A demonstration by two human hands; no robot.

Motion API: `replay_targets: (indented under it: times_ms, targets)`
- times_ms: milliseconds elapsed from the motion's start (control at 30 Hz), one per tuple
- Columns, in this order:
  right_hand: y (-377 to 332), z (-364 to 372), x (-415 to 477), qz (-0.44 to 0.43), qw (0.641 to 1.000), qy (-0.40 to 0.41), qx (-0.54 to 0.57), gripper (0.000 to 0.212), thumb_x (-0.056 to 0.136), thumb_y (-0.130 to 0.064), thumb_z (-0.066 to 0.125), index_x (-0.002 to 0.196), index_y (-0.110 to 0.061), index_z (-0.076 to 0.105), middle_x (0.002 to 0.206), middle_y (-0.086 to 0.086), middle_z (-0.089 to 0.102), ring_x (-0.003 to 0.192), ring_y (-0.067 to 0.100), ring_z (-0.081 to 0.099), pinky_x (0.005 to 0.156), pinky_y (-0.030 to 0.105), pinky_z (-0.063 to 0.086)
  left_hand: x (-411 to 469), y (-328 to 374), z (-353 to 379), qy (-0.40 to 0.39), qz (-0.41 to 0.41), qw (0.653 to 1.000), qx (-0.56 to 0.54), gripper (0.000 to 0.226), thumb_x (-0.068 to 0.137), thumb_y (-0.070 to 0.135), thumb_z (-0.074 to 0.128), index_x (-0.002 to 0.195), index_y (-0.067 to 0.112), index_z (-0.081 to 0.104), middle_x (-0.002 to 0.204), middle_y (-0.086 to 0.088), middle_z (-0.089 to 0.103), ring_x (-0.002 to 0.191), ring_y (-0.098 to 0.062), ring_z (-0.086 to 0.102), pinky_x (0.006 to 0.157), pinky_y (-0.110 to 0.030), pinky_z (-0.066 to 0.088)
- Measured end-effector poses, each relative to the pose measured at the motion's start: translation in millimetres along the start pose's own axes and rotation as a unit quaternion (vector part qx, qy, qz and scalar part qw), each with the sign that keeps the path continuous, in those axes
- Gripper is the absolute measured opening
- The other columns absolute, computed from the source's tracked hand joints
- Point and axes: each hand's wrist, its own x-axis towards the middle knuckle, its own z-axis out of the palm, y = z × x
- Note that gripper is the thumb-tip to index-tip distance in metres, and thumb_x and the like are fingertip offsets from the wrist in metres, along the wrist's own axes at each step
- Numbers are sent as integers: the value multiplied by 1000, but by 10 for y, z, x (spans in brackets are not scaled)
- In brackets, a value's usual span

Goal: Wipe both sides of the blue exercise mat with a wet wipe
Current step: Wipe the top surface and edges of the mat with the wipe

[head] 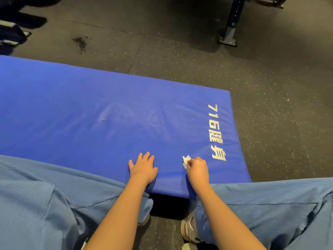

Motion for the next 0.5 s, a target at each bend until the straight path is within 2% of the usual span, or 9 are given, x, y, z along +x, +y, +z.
replay_targets:
  times_ms: [100, 200, 267, 333, 400, 500]
  targets:
    - [-237, 33, -216, -69, 996, -50, 14, 24, 87, -4, 47, 98, 1, 68, 99, 17, 57, 97, 33, 53, 70, 34, 39, -18, -27, -40, -8, 10, 1000, 5, 57, 103, 35, 34, 155, 22, 14, 163, 5, -1, 150, -21, -5, 118, -56, 3]
    - [-356, 42, -311, -148, 982, -108, 44, 26, 88, -8, 50, 100, -5, 72, 98, 17, 59, 94, 34, 55, 75, 35, 43, -25, -10, -78, -17, 17, 1000, 19, 54, 102, 33, 37, 153, 21, 22, 163, 4, 5, 150, -22, 0, 117, -55, 10]
    - [-262, -65, -292, -120, 988, -97, 21, 25, 90, -12, 50, 99, -5, 72, 99, 17, 59, 94, 34, 56, 74, 35, 42, -58, 17, -116, -31, 23, 999, 32, 49, 99, 29, 40, 147, 20, 32, 160, 3, 15, 148, -24, 9, 114, -56, 17]
    - [-78, -150, -286, -52, 997, -58, 10, 25, 92, -14, 50, 98, -2, 71, 99, 18, 58, 95, 34, 56, 73, 34, 42, -119, 38, -139, -48, 25, 998, 45, 43, 97, 29, 44, 139, 19, 40, 154, 2, 25, 144, -24, 17, 112, -58, 19]
    - [38, -180, -338, -8, 1000, -26, -6, 23, 92, -10, 48, 98, 0, 68, 96, 15, 55, 97, 33, 56, 70, 32, 40, -176, 36, -132, -61, 30, 997, 48, 45, 96, 32, 47, 139, 20, 40, 156, 3, 21, 146, -24, 14, 112, -58, 19]
    - [-88, -153, -442, -23, 999, -28, -11, 24, 91, -8, 47, 102, -2, 67, 102, 14, 57, 100, 32, 55, 72, 31, 40, -204, -4, -115, -60, 35, 997, 44, 52, 97, 34, 46, 146, 22, 33, 162, 5, 9, 149, -25, 5, 114, -57, 18]
